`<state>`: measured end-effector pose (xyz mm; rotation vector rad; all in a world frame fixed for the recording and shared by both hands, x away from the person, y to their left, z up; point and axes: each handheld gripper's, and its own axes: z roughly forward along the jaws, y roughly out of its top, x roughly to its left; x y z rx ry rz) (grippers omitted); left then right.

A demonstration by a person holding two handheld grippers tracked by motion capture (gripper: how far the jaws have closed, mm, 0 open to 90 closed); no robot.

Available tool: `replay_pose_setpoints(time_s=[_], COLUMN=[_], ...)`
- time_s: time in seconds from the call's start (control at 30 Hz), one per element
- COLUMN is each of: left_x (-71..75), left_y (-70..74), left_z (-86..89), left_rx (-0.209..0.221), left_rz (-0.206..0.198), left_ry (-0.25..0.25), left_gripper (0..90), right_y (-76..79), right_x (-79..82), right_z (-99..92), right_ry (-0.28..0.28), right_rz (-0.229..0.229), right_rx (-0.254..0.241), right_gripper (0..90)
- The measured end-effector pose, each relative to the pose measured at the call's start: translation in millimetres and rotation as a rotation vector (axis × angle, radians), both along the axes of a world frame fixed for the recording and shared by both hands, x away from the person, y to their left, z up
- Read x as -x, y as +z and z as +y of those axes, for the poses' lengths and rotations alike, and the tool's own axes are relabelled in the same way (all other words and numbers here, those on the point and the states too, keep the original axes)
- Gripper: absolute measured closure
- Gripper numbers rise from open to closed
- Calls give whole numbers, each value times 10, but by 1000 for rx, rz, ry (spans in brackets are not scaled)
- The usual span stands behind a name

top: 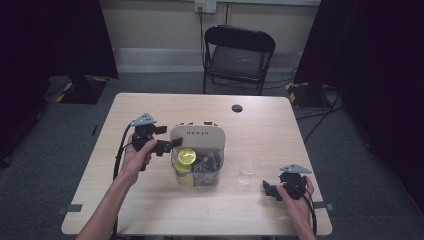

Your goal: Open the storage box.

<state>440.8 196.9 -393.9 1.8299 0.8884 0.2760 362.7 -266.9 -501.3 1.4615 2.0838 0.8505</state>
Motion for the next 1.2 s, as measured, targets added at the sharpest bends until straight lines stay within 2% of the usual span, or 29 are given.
replay_pose_setpoints(time_s=[0.07, 0.17, 0.23, 0.3, 0.37, 0.4, 0.47, 0.57, 0.87, 1.0, 1.17, 1.2], left_x=[0, -10, -12, -11, -8, -8, -13, -20, -21, -21, -7, -10], left_y=[-5, -19, -21, -21, -23, -26, -31, -38, -37, -33, -15, -22], left_z=[-13, -19, -21, -21, -15, -12, -5, 2, 12, 9, -5, -8], left_rx=[-9, -10, -6, -7, -8, -5, -3, 8, 6, 6, -22, -11], left_rz=[6, 5, 6, 5, 5, 3, 6, 8, 14, 14, 1, 5], left_ry=[2, -10, -11, -11, -14, -16, -16, -22, -20, -19, -10, -11], left_gripper=[111, 111, 112, 111, 114, 121, 121, 119, 113, 113, 113, 113], right_y=[13, 50, 67, 99, 125, 154, 212, 283, 491, 593, 731, 753], right_x=[3, 29, 36, 50, 59, 67, 80, 94, 148, 177, 215, 219], right_z=[-5, -5, -5, -3, 3, 5, 6, 7, 29, 30, 50, 63], right_ry=[10, 13, 14, 12, 17, 26, 38, 48, 92, 106, 135, 145], right_rz=[3, -17, -24, -28, -30, -32, -38, -51, -76, -95, -125, -123], right_rx=[1, -7, -6, -17, -20, -27, -36, -52, -108, -106, -105, -111], right_gripper=[26, 202, 115, 179, 132, 165, 139, 160, 246, 261, 279, 279])
